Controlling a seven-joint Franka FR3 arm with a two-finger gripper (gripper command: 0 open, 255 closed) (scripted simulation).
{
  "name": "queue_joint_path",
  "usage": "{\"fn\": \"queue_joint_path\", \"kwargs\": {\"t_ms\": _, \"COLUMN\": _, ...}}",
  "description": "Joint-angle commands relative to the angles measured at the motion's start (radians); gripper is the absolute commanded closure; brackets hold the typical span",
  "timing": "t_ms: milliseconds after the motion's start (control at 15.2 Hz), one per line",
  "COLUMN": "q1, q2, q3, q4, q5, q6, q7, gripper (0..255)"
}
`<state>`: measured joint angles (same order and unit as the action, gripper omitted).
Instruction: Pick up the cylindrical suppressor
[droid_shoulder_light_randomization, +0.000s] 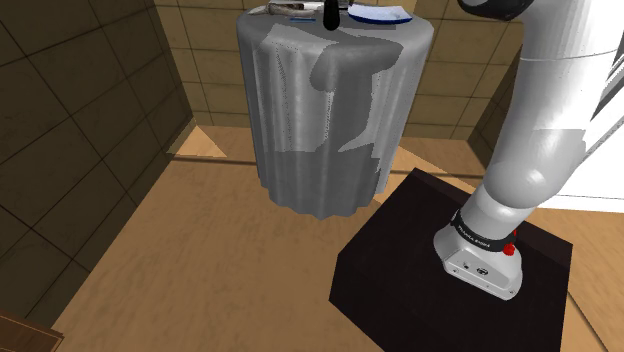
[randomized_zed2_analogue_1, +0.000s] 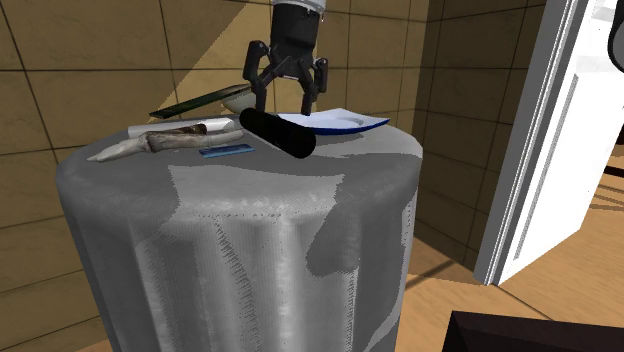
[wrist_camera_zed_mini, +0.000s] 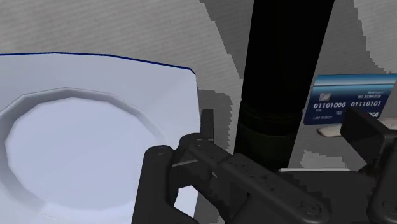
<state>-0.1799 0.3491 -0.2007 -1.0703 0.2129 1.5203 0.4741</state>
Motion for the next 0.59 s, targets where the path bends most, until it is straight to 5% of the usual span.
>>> {"fn": "queue_joint_path", "kwargs": {"t_ms": 0, "q1": -0.001, "q2": 0.003, "q3": -0.001, "q4": -0.017, "q5": 0.002, "q6": 0.022, "q7": -0.002, "gripper": 0}}
{"fn": "queue_joint_path", "kwargs": {"t_ms": 396, "q1": 0.01, "q2": -0.033, "q3": -0.001, "q4": -0.134, "q5": -0.005, "q6": 0.103, "q7": -0.011, "gripper": 0}}
{"fn": "queue_joint_path", "kwargs": {"t_ms": 462, "q1": 0.01, "q2": -0.03, "q3": -0.001, "q4": -0.131, "q5": -0.005, "q6": 0.103, "q7": -0.011, "gripper": 255}}
{"fn": "queue_joint_path", "kwargs": {"t_ms": 528, "q1": 0.01, "q2": -0.03, "q3": -0.001, "q4": -0.131, "q5": -0.005, "q6": 0.103, "q7": -0.011, "gripper": 255}}
